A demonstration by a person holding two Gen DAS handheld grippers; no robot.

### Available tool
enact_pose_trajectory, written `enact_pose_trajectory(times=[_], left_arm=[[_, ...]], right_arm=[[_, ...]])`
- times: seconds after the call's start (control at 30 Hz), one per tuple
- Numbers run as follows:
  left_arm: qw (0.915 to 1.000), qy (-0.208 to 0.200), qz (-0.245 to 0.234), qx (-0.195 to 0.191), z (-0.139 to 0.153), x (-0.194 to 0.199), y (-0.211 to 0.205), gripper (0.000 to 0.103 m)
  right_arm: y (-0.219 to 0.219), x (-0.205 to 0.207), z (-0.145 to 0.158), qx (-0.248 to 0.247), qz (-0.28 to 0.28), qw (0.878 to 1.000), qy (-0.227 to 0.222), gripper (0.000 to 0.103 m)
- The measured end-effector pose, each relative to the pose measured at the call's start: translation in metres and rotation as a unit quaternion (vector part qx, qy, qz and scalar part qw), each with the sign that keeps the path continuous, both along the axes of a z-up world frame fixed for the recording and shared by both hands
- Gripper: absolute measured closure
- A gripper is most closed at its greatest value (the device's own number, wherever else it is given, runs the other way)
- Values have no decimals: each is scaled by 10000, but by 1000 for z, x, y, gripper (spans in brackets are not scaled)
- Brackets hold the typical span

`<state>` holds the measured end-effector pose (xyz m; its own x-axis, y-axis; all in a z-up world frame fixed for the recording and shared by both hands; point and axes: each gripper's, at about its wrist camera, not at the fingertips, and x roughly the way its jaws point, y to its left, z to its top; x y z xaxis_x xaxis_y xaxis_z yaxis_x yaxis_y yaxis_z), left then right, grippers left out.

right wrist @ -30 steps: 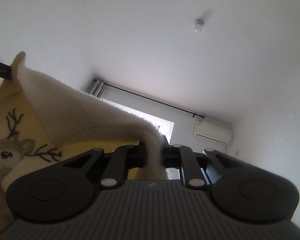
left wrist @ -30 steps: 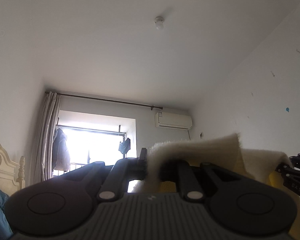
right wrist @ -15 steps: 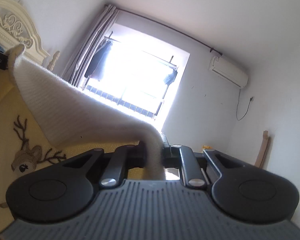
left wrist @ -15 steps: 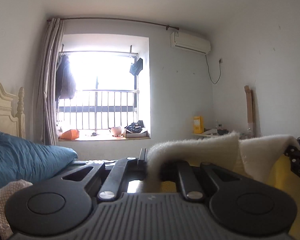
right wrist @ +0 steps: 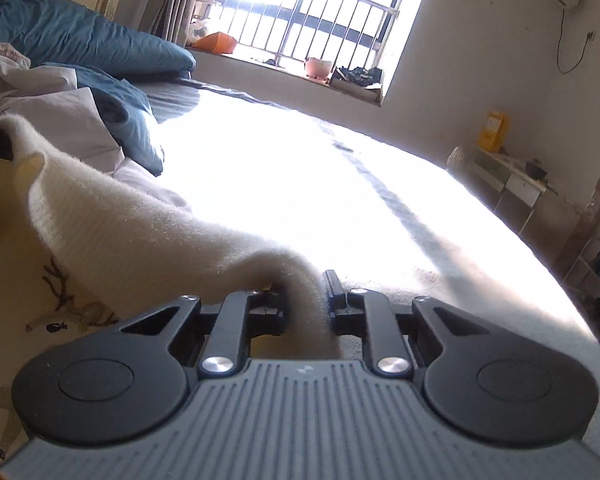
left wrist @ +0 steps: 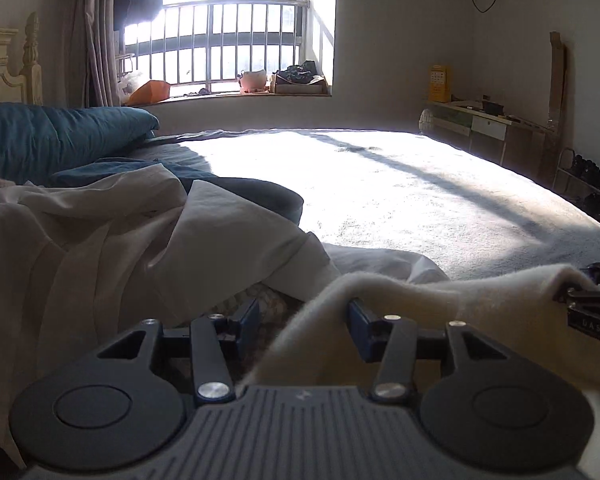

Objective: Fold clothes

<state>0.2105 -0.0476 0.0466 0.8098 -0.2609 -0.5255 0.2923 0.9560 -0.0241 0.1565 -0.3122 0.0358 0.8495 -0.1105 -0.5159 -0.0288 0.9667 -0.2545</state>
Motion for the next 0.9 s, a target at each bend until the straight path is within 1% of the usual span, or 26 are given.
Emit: enact_pose_trajectory(times=[0.03,0.07,0.1,0.17,0.23,0.33,0.4,0.43,0.47,0.53,0.6,0.7,0.8,0.9], left_arm=[[9999,84,38,-64,-1,-2,7,45],[9997,139,89,-176,5,-11,16,41],[9993,193,139,-288,10,-20,25,39],[9982,253,195,-514,30,-41,44,39],[9973,253,203,-662,54,-68,63,37],[9963,172,74,-841,86,-119,91,31],[9955,141,-95,-933,98,-157,110,28],[9951,118,-183,-962,101,-174,117,27],[9947,109,-300,-973,101,-192,122,24],[9947,229,-508,-867,88,-216,124,23],[9944,388,-700,-694,72,-236,122,23],[9940,605,-854,-311,36,-244,108,25],[9940,672,-863,37,8,-247,101,31],[9934,730,-801,363,-16,-245,97,34]], right_arm=[[3,8,-12,167,-18,9995,250,77],[4,10,-17,285,-66,9989,366,75],[6,11,-19,404,-116,9982,429,73],[3,-1,-7,704,-219,9966,372,58],[-7,-22,9,1001,-237,9943,271,56],[-7,-54,46,1292,33,9916,88,56],[-2,-87,62,1433,404,9888,47,56],[3,-103,68,1486,610,9870,44,56],[11,-122,72,1525,841,9847,75,56],[32,-156,71,1621,1256,9786,164,57],[54,-175,61,1720,1551,9723,301,58],[88,-203,45,1810,1980,9621,495,60],[125,-218,27,1783,2259,9556,626,65],[155,-211,9,1731,2432,9513,764,70]])
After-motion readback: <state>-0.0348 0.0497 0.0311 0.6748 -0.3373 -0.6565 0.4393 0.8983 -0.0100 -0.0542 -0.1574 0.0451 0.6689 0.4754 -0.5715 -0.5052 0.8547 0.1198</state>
